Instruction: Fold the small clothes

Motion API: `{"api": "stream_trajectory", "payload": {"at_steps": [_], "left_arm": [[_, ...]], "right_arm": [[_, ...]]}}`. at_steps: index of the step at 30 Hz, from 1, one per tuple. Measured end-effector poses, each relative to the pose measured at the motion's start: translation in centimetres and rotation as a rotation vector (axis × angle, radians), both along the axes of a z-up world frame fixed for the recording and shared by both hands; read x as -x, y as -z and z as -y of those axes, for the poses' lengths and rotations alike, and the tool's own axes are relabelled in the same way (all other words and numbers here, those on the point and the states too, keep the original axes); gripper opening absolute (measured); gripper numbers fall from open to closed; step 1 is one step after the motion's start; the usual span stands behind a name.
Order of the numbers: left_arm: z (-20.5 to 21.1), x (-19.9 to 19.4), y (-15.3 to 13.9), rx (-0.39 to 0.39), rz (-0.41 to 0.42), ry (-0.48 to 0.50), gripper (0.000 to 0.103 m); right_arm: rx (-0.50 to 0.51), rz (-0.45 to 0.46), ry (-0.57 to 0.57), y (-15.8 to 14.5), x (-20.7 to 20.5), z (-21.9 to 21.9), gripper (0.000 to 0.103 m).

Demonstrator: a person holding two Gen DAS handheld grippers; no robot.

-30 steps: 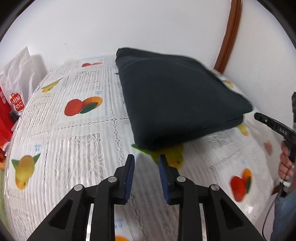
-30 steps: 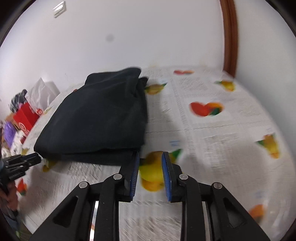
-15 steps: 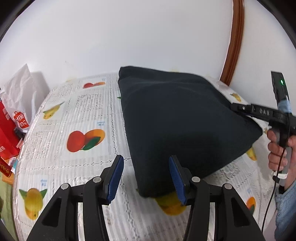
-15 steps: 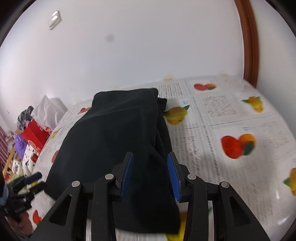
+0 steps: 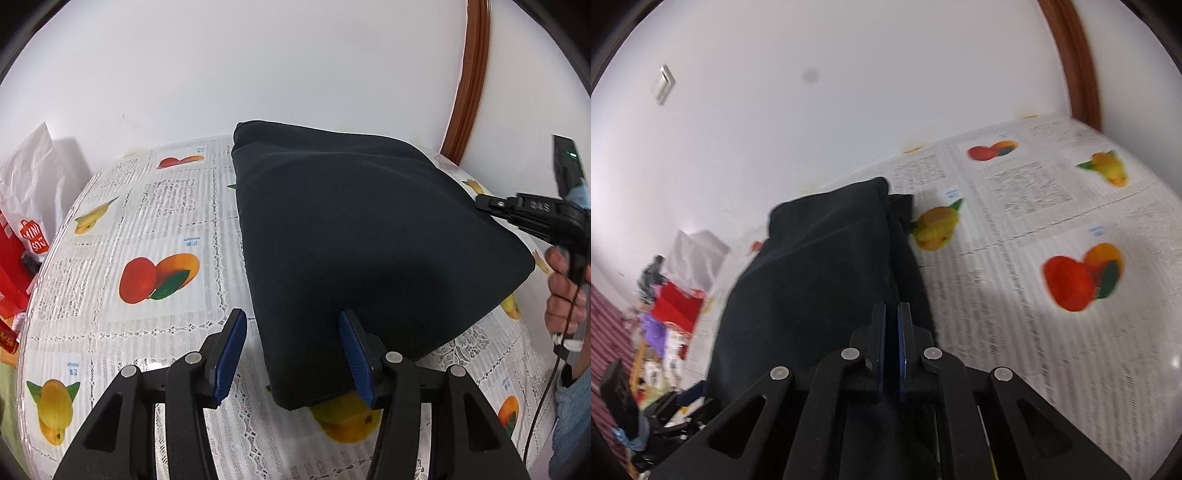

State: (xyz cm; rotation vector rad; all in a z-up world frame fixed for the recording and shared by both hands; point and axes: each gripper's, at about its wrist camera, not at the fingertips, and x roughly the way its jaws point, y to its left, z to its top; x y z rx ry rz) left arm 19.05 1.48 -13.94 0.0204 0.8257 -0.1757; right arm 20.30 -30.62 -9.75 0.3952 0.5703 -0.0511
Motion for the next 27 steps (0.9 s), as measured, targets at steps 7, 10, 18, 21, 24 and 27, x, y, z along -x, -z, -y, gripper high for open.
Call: {"api": "stream_trajectory", "payload": {"at_steps": [7, 10, 18, 21, 24, 27], "left_arm": [[-0.2, 0.8, 0.0, 0.013, -0.014, -0.016, 0.051], [-0.5, 1.3, -0.1, 0.033, -0.031, -0.025, 0.051], [-1.0, 3.5, -1.2, 0.056, -0.055, -0.062, 0.051], [-0.5, 5.3, -2.5, 0.018, -0.03, -0.052, 0.062], [0.0, 7.4, -4.3, -0.006, 0.025, -0.056, 0.068], [0.2, 9.4, -6.1, -0.003, 0.055, -0.076, 0.071]], "right_arm": [[0.253, -0.045, -0.021, -0.1, 3.6, -4.1, 0.012], [0.334, -0.075, -0.018, 0.7, 4.9, -5.3, 0.015], [0.374, -0.135, 0.037, 0.9, 7.2, -6.5, 0.024], [0.376, -0.142, 0.078, 0.1, 9.0, -7.0, 0.026], [0.358, -0.118, 0.108, -1.5, 11.5, -7.7, 0.034], [0.343, -0.096, 0.112, -3.0, 14.2, -8.7, 0.044]]}}
